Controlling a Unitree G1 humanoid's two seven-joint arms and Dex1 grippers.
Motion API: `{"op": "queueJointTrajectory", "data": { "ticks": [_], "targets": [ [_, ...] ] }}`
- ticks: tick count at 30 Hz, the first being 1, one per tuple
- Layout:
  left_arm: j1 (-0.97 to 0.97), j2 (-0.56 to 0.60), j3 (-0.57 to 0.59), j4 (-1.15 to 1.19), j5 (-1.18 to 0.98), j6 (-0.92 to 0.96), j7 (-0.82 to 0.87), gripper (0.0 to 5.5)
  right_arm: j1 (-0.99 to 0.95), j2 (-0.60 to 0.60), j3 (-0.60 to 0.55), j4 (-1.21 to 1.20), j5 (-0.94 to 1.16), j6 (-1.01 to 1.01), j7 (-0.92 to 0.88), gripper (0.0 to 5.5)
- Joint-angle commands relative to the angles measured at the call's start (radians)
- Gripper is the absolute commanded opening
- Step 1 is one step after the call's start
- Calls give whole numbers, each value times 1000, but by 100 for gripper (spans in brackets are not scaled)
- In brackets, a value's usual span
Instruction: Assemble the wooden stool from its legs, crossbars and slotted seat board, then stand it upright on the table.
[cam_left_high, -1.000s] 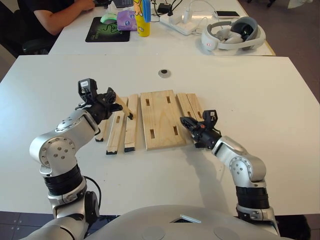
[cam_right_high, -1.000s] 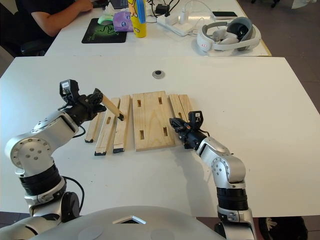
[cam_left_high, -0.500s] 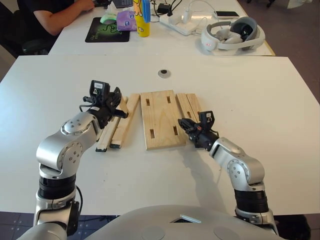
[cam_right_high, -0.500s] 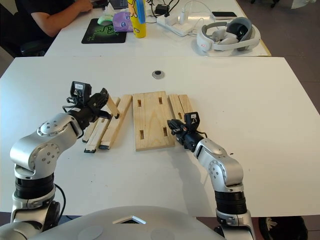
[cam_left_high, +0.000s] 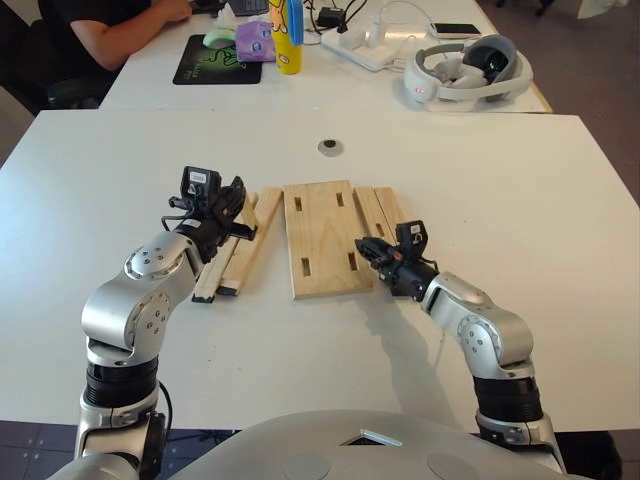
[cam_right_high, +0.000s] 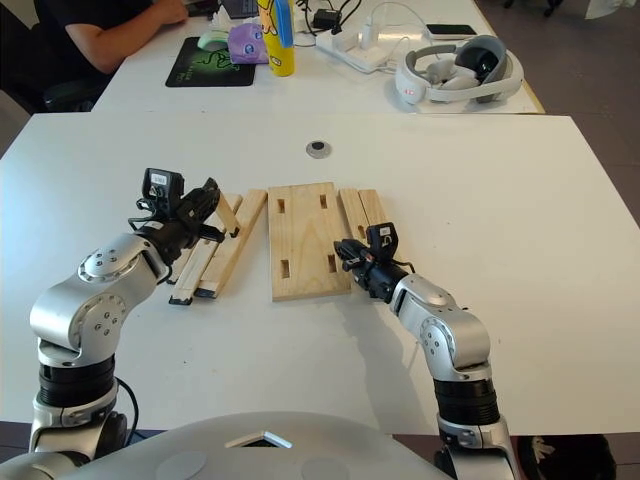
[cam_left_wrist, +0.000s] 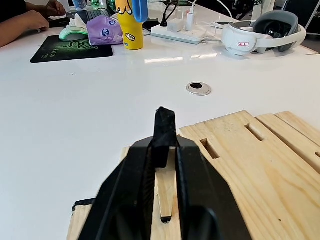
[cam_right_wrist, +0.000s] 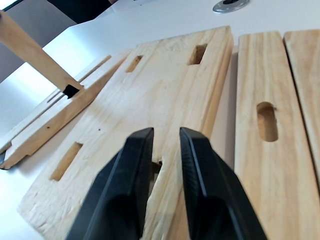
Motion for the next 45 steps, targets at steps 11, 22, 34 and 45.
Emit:
{"op": "queueJointTrajectory", "data": {
  "ticks": [11, 22, 34, 45],
  "targets": [
    [15, 8, -37, -19, 75, -136, -134, 193, -26, -6, 0, 40, -14, -9, 64, 95],
    [-255, -101, 55, 77, 56, -215, -97, 195, -63, 6, 1, 108, -29, -52, 90, 95],
    [-346, -120, 46, 256, 67, -202, -143, 22, -123, 36, 6, 139, -35, -91, 101, 95],
    [-384, -129, 34, 258, 82, -212, -144, 3, -134, 30, 14, 160, -42, -100, 112, 95]
  ]
}}
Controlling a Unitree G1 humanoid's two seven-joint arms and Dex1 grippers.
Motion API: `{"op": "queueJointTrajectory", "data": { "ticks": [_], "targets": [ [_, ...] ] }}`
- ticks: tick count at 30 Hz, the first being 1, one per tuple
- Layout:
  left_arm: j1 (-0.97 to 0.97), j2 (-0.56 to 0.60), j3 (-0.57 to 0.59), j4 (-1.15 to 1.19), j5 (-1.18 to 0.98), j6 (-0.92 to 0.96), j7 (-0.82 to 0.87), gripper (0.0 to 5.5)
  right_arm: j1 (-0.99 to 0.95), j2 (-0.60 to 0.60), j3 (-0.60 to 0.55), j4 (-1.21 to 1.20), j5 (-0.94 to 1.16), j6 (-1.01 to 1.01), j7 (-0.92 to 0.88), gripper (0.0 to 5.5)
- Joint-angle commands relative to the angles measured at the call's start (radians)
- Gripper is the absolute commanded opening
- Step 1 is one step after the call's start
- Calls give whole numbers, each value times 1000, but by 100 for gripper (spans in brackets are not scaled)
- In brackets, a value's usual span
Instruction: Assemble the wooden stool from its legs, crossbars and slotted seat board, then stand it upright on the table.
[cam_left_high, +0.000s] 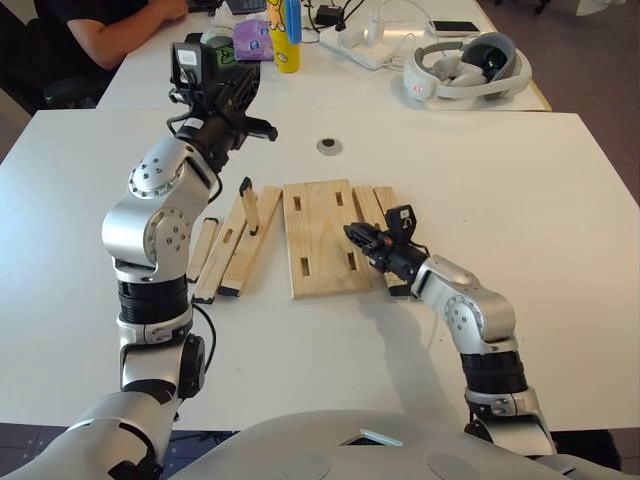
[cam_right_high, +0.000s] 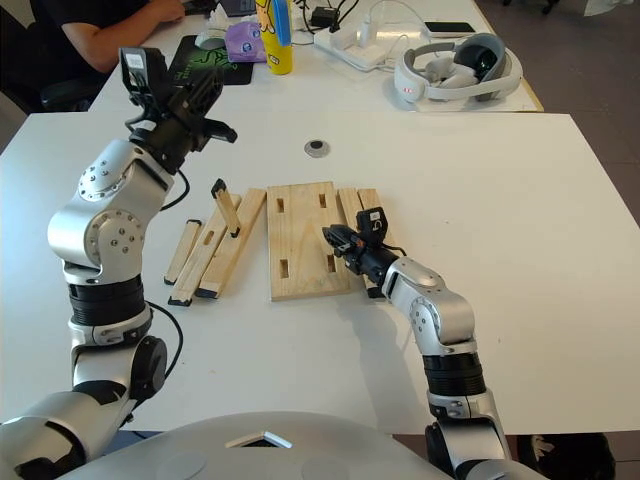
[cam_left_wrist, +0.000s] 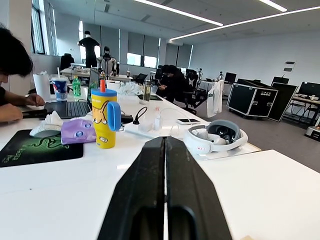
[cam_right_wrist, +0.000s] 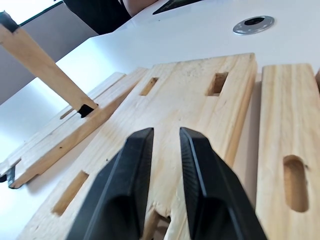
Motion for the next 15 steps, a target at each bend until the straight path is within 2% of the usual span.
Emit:
{"op": "queueJointTrajectory", "data": {
  "ticks": [1, 6, 15],
  "targets": [
    [83, 9, -63, 24, 38, 42, -13, 3, -10, 1, 8, 0, -14, -2, 6, 95],
    [196, 15, -103, 71, 88, 77, 0, 3, -21, 0, 19, -4, -11, 7, 12, 95],
    [102, -33, -40, 39, 84, -9, 20, 3, -33, -1, 22, 12, -12, 3, 16, 95]
  ]
}}
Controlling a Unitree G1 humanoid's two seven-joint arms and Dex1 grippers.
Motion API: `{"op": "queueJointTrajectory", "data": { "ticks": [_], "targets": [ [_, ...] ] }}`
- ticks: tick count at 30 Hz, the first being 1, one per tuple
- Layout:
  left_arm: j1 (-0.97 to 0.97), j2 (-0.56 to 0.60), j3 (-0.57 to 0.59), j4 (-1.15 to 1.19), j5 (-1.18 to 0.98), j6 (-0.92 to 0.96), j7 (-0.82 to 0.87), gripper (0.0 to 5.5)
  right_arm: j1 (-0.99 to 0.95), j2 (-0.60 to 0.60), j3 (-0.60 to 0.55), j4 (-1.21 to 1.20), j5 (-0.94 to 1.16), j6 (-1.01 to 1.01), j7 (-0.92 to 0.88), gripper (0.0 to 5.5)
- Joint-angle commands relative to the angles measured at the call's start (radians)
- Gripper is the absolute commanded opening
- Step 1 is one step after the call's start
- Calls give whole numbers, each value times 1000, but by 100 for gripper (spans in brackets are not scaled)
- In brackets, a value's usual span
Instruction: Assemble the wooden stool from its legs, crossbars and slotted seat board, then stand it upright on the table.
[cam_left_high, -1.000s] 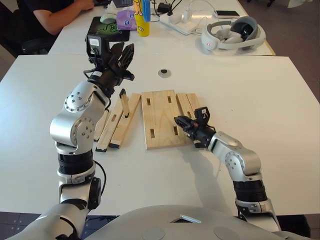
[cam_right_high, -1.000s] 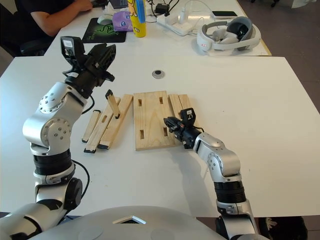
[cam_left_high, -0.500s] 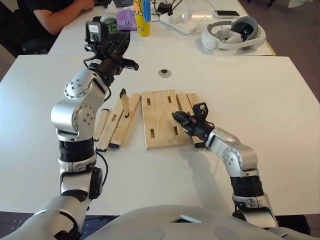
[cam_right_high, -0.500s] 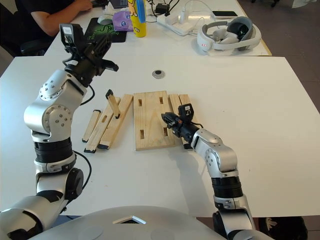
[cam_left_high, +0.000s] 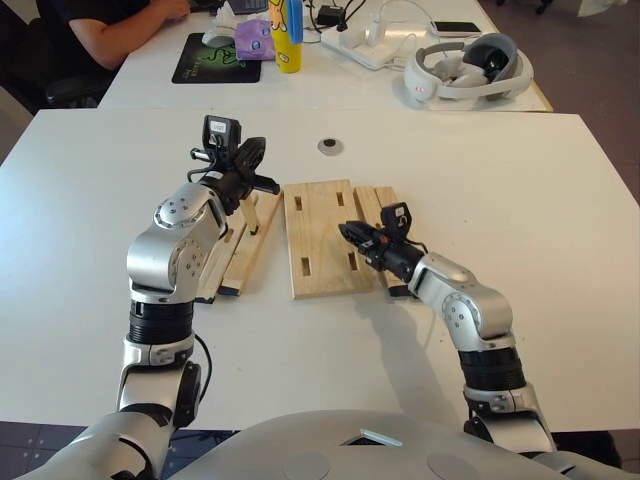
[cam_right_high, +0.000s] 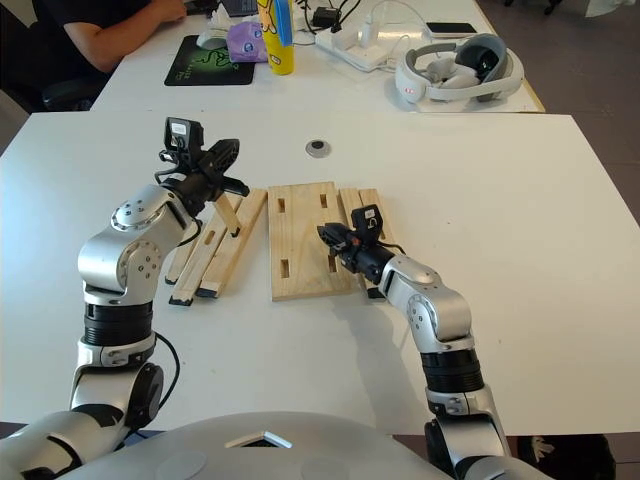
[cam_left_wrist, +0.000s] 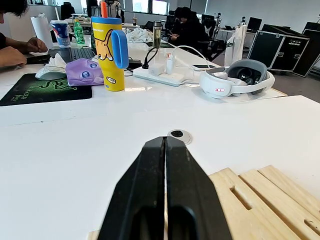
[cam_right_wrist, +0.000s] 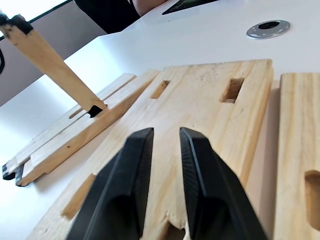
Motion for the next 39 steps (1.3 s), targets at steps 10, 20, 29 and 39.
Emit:
{"op": "queueJointTrajectory", "data": {
  "ticks": [10, 20, 29, 39],
  "targets": [
    [-176, -3, 48, -108, 35, -197, -1, 3, -17, -1, 1, 18, -12, 0, 14, 95],
    [84, 21, -55, -12, 73, 56, -6, 3, -30, -10, 5, 8, -6, 22, 25, 95],
    [14, 0, -52, -52, 75, 26, -4, 3, -28, -4, 11, 13, -10, 20, 26, 95],
    [-95, 25, 118, -143, 71, -130, 52, 39, -12, -6, -2, 18, -13, 9, 23, 95]
  ]
}}
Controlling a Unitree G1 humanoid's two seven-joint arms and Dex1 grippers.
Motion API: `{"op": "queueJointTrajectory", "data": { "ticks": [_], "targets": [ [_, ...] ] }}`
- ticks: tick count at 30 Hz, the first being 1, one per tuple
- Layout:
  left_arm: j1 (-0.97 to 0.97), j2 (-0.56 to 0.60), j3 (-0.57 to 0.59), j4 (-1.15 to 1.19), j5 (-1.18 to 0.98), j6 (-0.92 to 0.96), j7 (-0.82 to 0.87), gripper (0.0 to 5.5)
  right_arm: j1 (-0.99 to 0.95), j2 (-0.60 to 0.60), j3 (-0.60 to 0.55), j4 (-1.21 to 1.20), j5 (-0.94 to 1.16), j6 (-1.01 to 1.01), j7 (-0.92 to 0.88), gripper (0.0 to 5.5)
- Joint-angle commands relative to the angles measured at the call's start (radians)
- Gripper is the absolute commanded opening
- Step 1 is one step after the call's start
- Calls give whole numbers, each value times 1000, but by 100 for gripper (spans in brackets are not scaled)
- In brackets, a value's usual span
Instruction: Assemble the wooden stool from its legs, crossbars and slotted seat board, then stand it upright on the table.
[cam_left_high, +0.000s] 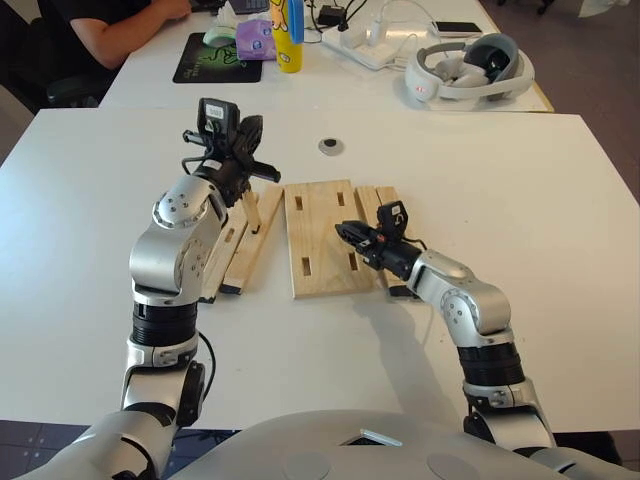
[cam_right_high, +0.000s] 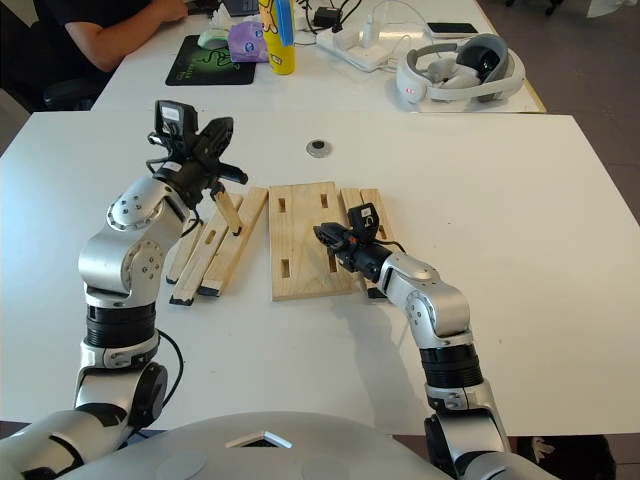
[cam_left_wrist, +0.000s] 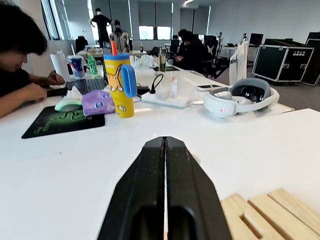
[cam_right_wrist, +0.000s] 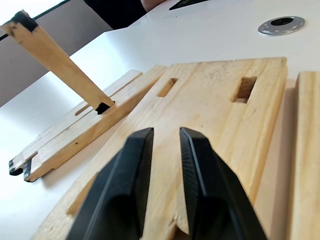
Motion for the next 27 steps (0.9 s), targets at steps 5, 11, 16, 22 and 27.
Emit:
{"op": "queueJointTrajectory", "data": {
  "ticks": [5, 11, 16, 22, 27],
  "targets": [
    [3, 127, 257, -100, -8, 41, 51, 118, 42, 5, -37, -37, -7, -8, -33, 95],
    [221, 189, 273, -189, -66, 262, -17, 213, 68, 16, -67, -55, -6, -15, -68, 95],
    [239, 231, 226, -215, -78, 348, -59, 288, 85, 19, -92, -64, -6, -19, -92, 95],
    [267, 386, 49, -242, -117, 503, -211, 377, 82, 29, -96, -86, -1, -7, -111, 95],
    [275, 431, -8, -269, -134, 541, -267, 421, 95, 33, -95, -88, -3, -12, -114, 95]
  ]
}}
